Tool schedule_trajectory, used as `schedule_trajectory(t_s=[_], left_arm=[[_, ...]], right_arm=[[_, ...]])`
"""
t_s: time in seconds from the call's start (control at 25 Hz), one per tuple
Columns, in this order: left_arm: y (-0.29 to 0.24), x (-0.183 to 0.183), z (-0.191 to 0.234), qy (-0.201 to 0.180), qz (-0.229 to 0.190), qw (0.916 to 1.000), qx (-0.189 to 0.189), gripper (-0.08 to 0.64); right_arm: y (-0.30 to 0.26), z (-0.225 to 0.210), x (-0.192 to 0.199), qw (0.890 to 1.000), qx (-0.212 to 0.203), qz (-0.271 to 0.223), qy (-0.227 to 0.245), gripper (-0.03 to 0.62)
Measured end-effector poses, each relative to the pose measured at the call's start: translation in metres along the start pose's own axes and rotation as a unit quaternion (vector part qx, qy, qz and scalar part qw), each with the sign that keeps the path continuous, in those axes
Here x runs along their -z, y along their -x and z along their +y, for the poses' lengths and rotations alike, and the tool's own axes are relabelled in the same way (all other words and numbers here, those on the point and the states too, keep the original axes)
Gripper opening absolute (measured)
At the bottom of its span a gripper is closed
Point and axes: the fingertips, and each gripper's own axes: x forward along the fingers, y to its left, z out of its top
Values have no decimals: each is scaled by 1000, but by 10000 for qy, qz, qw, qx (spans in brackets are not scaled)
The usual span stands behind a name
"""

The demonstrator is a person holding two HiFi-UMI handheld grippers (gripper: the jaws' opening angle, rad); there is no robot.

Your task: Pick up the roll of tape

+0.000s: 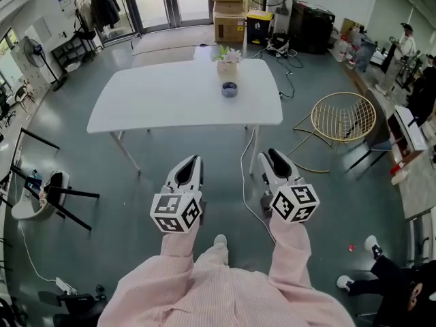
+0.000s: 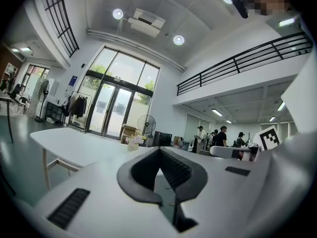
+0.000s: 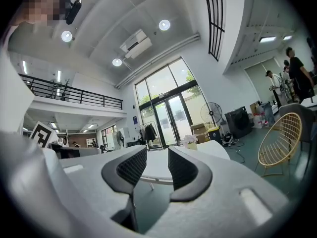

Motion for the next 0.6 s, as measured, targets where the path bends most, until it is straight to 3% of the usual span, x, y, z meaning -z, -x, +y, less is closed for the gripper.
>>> schedule_trajectory(t_s=[0.6], left_arm=[[-112,-18,75,33,74,9997,247,0]], right_arm=[[-120,-46,1,9997,200,125,-107,129]])
